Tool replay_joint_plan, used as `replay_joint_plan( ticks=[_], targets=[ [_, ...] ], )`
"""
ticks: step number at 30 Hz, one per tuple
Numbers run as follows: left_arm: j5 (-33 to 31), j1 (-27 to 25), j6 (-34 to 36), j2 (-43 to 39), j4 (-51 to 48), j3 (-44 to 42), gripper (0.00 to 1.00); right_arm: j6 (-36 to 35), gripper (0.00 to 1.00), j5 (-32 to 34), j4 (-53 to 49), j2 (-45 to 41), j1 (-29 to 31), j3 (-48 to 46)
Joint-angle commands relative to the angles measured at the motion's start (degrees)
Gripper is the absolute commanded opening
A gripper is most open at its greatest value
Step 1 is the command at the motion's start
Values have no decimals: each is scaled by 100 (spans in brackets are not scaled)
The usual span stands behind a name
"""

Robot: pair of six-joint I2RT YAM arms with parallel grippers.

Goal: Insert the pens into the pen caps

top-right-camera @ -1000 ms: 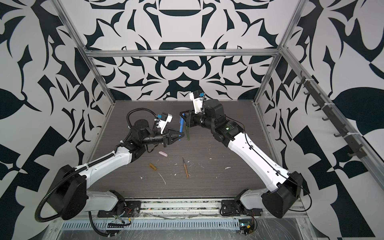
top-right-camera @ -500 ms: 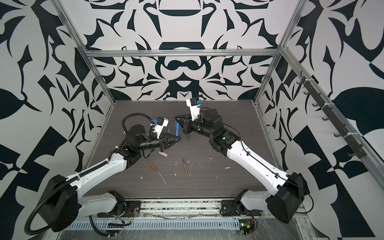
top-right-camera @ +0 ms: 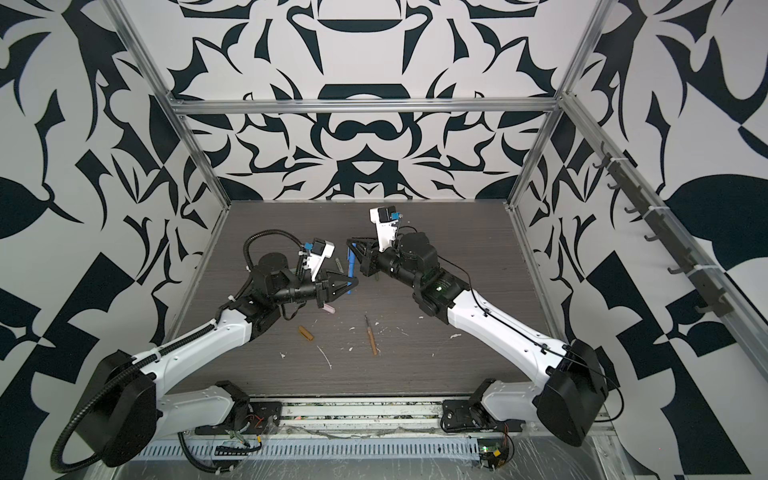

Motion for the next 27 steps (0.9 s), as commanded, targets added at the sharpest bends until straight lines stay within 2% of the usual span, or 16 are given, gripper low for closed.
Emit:
replay_joint_plan(
  ticks=[1,3,8,19,25,27],
  targets=[
    [-608,300,-403,-104,1280,469,0,-237,16,-740,-1974,93,461,31],
    [-471,298,-447,-17,1283,507,0,-335,22,-597,-2049,91,461,431],
    [-247,248,-435,49,1265,564,0,-600,26,-521,-2228,331,459,1237],
    [-25,120,-327,106,1154,644,0,-734,17,-486,-2008,410,461,1600],
    [64,53,-299,124,1160,650,0,-531,23,-307,-1724,496,418,1608],
    [64,52,-291,111,1154,652,0,-490,22,-337,-1683,557,399,1653]
  ],
)
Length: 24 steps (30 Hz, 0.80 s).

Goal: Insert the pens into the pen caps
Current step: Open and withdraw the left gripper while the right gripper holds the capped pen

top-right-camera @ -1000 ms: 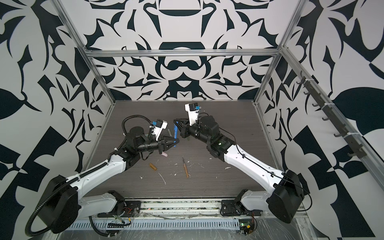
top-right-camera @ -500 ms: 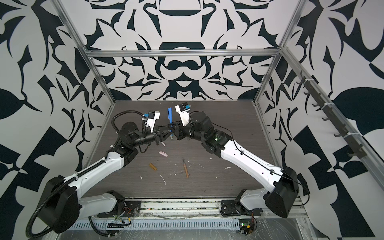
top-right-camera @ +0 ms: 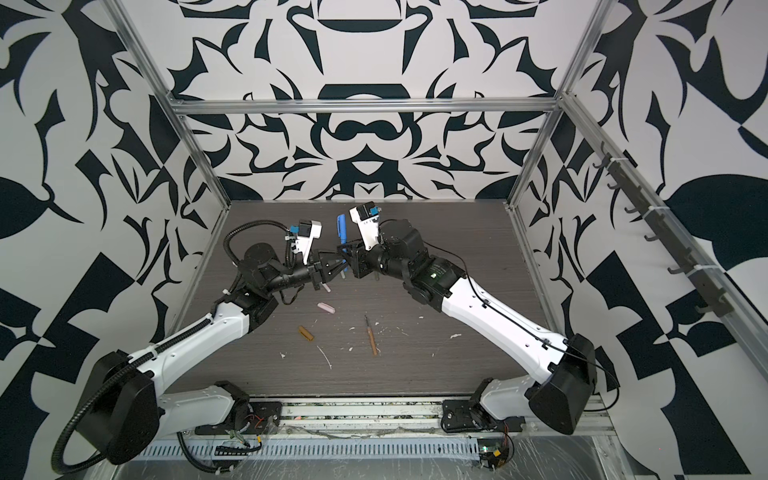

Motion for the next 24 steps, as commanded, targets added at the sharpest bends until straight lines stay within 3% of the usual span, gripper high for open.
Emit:
replay_joint_plan(
  ticks=[1,4,6,7,8,9,13,19,24],
  targets=[
    [171,-84,24,21,284,242,0,127,17,-337,324,134,74,244],
    [112,-100,27,12,262,228,0,156,1,-374,370,94,69,235],
    [-11,-93,-6,12,195,220,0,157,0,-399,360,60,71,246],
    [-75,-101,-24,6,159,219,7,173,0,-380,366,34,73,255],
    [-158,-92,-24,-1,113,219,27,170,0,-325,387,11,64,261],
    [-262,-100,-24,-29,57,199,38,152,0,-261,353,-21,44,302],
    [-1105,-97,178,-308,-416,131,100,-94,0,-57,-39,-33,-429,575],
    [-2563,-98,479,-984,-479,-236,100,418,0,-363,-250,520,-1852,382],
    [-3795,-90,449,-1300,-657,-427,99,141,0,-228,-1593,2039,-2236,853]
  ],
)
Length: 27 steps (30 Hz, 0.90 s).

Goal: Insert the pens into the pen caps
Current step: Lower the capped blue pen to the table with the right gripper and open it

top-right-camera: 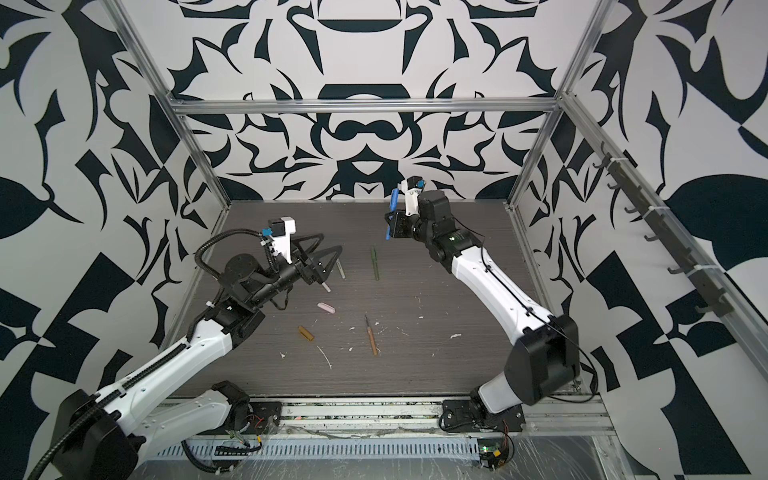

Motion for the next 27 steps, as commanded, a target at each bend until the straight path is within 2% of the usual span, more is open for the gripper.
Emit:
replay_joint_plan(
  ticks=[1,4,6,13,20,27],
  targets=[
    [-1143,-4,106,-118,-248,-98,99,-175,0,56,-1332,1041,28,363],
    [-1345,-5,117,-174,-393,-80,99,-262,0,399,-1828,1816,36,679],
    [-1427,-4,116,-192,-516,-47,99,-217,1,451,-1672,2093,46,662],
    [-1426,-4,116,-84,-863,134,99,-260,8,632,-2229,3003,93,1305],
    [-1367,4,117,-14,-907,169,100,-191,20,704,-2354,3205,124,1465],
    [-1375,4,104,75,-1036,243,99,-98,29,843,-2484,2908,195,1648]
  ],
)
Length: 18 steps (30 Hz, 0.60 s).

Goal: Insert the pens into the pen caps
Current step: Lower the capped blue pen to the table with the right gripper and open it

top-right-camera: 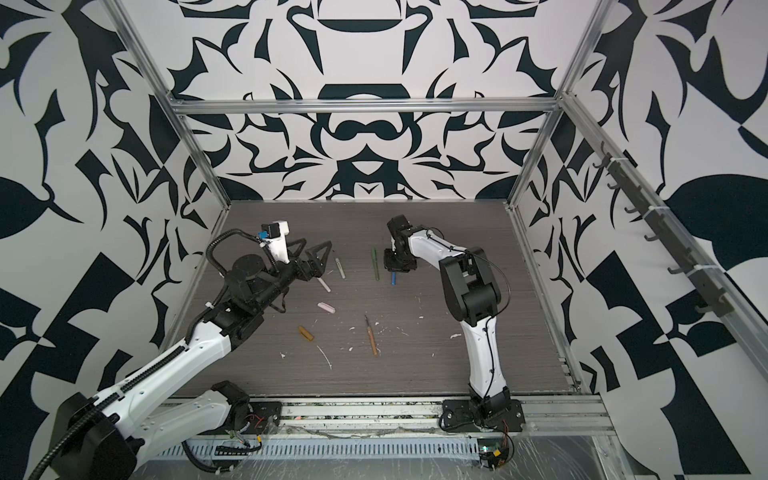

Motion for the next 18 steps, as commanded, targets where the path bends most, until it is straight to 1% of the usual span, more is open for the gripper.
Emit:
replay_joint_plan(
  ticks=[1,4,6,8,11,15,18],
  targets=[
    [-58,6,14,39,-82,256,99,38,29,191,-295,-343,80,295],
    [-227,13,-53,57,-301,334,99,-11,30,384,-372,-543,139,338],
    [-368,13,-100,80,-464,393,99,-28,30,398,-382,-684,182,338],
    [-395,32,-85,96,-501,409,100,-53,30,516,-443,-803,259,376],
    [-400,69,-87,105,-509,392,99,-160,30,704,-534,-992,440,439],
    [-569,150,-191,203,-809,507,99,-271,28,854,-584,-1167,705,479],
    [-658,247,-344,297,-1053,617,98,-359,26,743,-576,-1169,860,554]
  ],
)
